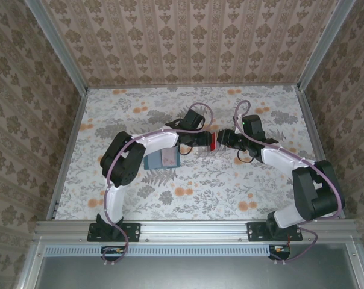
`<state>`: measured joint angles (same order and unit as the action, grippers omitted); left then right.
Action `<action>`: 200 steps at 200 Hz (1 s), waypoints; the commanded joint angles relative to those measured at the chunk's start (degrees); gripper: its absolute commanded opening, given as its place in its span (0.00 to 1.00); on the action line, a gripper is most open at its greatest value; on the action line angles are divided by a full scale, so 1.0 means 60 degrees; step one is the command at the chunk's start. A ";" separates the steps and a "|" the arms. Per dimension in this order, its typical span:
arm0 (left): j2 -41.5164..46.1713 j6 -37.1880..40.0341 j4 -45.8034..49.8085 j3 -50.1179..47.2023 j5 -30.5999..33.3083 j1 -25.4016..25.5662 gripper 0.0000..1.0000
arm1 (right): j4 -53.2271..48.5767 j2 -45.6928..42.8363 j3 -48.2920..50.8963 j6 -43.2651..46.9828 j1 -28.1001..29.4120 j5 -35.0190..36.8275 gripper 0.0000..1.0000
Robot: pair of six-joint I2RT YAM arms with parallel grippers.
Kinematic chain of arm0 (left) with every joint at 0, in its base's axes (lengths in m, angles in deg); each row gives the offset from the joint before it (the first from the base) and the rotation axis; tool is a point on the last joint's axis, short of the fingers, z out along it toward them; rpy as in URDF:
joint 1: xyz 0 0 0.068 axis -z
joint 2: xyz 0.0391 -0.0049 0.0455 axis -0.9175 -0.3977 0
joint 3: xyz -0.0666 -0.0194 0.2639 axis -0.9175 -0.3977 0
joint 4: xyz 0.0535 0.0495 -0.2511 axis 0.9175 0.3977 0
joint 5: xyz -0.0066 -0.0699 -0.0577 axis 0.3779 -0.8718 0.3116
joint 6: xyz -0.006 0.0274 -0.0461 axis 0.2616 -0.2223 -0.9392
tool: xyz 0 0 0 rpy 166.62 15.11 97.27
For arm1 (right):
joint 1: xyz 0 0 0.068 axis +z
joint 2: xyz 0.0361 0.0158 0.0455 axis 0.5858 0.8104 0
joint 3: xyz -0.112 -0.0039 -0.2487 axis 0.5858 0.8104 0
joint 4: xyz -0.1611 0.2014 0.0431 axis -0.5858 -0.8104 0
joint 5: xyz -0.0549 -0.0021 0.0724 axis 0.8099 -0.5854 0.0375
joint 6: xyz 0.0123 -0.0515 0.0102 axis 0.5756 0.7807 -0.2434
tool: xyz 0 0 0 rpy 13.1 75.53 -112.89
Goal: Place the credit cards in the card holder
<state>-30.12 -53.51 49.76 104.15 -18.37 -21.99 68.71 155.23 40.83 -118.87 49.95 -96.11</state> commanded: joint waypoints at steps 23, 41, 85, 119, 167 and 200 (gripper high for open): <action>-0.0106 -0.0099 0.0090 -0.0011 -0.0131 0.0100 0.52 | -0.0459 0.0267 -0.0278 0.0200 0.0047 0.0033 0.47; -0.0100 -0.0090 0.0084 -0.0010 -0.0124 0.0099 0.52 | -0.0534 0.0557 -0.0412 0.0169 0.0050 -0.0139 0.47; -0.0049 -0.0044 0.0131 -0.0001 -0.0120 0.0091 0.52 | -0.0612 0.0900 -0.0588 0.0195 0.0077 -0.0339 0.48; -0.0055 -0.0030 0.0165 0.0021 -0.0132 0.0096 0.52 | -0.0566 0.0916 -0.0598 0.0202 0.0101 -0.0385 0.48; -0.0055 -0.0027 0.0185 0.0056 -0.0125 0.0099 0.52 | -0.0194 0.0479 -0.0321 0.0176 0.0118 -0.0434 0.47; -0.0126 -0.0011 0.0252 0.0211 -0.0165 0.0086 0.52 | -0.0098 0.0263 -0.0210 0.0195 0.0117 -0.0346 0.46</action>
<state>-30.12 -53.49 49.78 104.15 -18.37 -21.97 67.09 159.14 38.74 -118.67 50.39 -97.38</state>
